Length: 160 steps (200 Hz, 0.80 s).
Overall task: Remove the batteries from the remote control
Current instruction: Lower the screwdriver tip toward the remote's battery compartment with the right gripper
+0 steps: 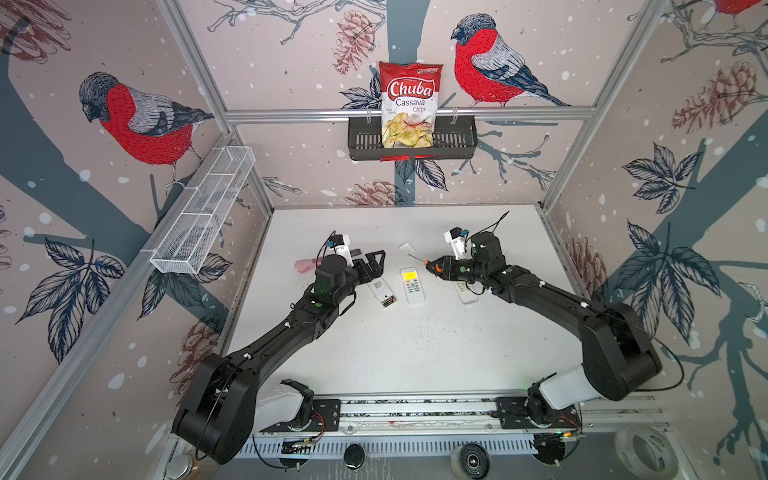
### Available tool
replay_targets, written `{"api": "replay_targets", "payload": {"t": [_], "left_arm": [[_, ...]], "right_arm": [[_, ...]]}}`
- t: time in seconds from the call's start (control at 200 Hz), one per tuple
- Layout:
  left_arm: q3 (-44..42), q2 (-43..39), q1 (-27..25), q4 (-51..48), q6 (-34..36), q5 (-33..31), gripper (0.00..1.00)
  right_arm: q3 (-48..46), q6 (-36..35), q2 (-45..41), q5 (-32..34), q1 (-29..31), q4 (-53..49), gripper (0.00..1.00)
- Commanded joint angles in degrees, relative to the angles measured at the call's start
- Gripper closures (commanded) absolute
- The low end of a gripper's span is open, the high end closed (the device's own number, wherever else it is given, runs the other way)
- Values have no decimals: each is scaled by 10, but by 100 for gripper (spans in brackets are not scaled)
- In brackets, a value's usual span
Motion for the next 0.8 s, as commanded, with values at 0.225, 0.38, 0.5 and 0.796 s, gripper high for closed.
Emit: {"api": "replay_targets", "payload": {"t": [0.225,0.38,0.5,0.796], "left_arm": [[19,80,-5,-138,93,-59,4],[69,143,-6,-186,130,-66,4],[121,199,-8,-246,146,-63,5],[137,245,-9,-248,154,-53,5]], "right_arm": [[3,-81,-9,89,83,-156,93],[20,-83,10,97,109,-161,93],[31,-81,31,100,122,-153,93],[61,-82,86,104,132,-136,93]]}}
